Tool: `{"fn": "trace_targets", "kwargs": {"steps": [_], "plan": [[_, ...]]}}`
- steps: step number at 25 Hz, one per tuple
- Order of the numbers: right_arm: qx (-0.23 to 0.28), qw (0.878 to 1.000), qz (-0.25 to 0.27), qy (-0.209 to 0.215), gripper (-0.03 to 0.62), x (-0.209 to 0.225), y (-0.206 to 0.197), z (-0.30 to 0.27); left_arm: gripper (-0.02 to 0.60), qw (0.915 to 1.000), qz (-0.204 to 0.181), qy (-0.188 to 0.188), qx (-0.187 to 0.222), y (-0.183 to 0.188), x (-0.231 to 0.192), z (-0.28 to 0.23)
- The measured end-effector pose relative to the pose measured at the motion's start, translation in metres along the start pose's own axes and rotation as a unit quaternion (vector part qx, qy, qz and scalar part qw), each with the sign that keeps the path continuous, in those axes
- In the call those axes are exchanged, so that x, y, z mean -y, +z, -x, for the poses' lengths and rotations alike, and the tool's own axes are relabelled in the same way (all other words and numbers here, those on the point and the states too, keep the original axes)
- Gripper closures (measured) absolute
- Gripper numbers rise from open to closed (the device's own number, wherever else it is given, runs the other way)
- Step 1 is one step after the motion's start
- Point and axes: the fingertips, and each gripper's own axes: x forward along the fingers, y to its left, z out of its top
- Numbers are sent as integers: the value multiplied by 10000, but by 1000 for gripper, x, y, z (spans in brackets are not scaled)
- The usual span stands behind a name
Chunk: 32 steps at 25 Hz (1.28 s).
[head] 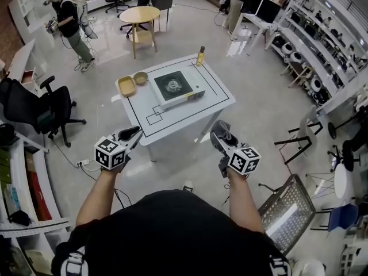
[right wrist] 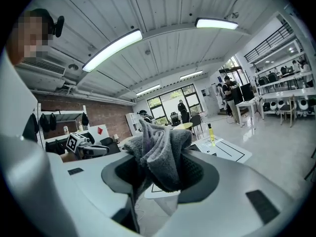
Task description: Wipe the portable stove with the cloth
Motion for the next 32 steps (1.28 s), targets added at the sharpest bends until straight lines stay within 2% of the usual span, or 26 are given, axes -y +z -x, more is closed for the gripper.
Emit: {"fn": "trace_targets", "kwargs": {"steps": [7,13,18,23,32], "plan": [[-199,9995,24,243,382,70,28,-38,505,9997,83,232,40,27,-15,-69],[-352,9980,50,524,382,116,47,-61,505,9985,199,514,13,42,-21,-108],[-448,9959,88,782,382,147,61,-76,505,9968,255,750,81,57,-24,-136],[-526,9936,152,984,382,181,65,-86,505,9951,306,939,87,57,-19,-165],[-576,9913,64,1182,382,221,69,-84,505,9928,286,1161,45,70,-6,-193]]}}
